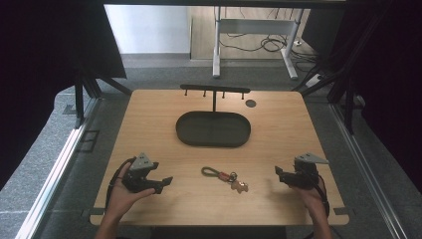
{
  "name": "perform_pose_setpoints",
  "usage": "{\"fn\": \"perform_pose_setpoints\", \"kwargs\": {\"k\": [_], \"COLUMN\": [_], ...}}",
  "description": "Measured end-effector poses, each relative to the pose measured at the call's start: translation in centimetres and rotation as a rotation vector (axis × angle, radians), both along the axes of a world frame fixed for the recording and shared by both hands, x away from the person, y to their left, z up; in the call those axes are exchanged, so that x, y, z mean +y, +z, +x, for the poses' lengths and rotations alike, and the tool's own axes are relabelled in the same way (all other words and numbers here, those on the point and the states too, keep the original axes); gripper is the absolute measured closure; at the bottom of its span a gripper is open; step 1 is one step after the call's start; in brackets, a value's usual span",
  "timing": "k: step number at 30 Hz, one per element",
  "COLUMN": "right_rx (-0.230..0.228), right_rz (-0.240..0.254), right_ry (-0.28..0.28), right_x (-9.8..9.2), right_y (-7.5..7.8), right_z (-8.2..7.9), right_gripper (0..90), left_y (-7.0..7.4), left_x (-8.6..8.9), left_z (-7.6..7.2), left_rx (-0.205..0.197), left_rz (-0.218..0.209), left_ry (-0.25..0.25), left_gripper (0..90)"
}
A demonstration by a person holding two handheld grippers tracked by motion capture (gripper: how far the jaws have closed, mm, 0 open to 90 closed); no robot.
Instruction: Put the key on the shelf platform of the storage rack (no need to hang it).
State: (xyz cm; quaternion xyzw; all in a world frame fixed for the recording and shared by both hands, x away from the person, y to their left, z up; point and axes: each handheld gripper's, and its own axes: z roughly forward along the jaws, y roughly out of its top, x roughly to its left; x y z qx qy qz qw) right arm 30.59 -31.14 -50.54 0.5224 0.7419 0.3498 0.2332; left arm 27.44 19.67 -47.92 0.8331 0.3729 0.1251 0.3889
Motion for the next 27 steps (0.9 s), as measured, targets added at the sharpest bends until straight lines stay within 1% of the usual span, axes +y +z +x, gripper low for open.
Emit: {"fn": "perform_pose_setpoints", "kwargs": {"k": [4, 7, 9, 14, 16, 19, 21, 23, 24, 26, 27], "right_rx": [-0.015, -0.014, -0.010, -0.003, -0.002, 0.004, 0.003, 0.007, 0.007, 0.012, 0.021], "right_rz": [0.002, -0.002, -0.010, -0.002, -0.002, 0.005, 0.006, 0.019, 0.019, 0.030, 0.048], "right_ry": [0.014, 0.025, 0.036, 0.050, 0.054, 0.058, 0.062, 0.077, 0.077, 0.104, 0.120], "right_x": [-0.2, -0.1, 0.2, 0.3, 0.3, 0.2, 0.2, 0.3, 0.3, 0.6, 0.6], "right_y": [0.2, 0.1, 0.0, 0.2, 0.2, 0.2, 0.3, 0.9, 0.9, 1.5, 1.7], "right_z": [-0.2, -0.2, -0.3, -0.2, -0.2, -0.2, -0.1, 0.0, 0.0, 0.1, 0.2], "right_gripper": [23.1, 24.0, 25.5, 28.2, 28.8, 31.0, 31.5, 32.1, 32.1, 32.8, 33.4], "left_y": [0.0, 0.0, 0.3, 0.7, 0.8, 0.4, 0.3, 0.5, 0.5, 0.8, 0.8], "left_x": [0.0, -0.1, -0.1, 0.0, 0.0, 0.0, 0.0, 0.1, 0.1, 0.3, 0.3], "left_z": [0.1, -0.1, -0.3, -0.5, -0.5, -0.4, -0.4, -0.5, -0.5, -0.6, -0.6], "left_rx": [-0.001, -0.004, -0.014, -0.029, -0.029, -0.016, -0.015, -0.017, -0.017, -0.024, -0.024], "left_rz": [0.000, 0.000, -0.003, -0.012, -0.016, -0.003, -0.001, -0.002, -0.002, -0.008, -0.008], "left_ry": [0.002, -0.006, -0.011, -0.011, -0.006, -0.002, -0.002, -0.002, -0.002, 0.013, 0.013], "left_gripper": [23.5, 23.3, 23.3, 23.3, 23.3, 23.3, 23.4, 23.3, 23.4, 23.5, 23.5]}}
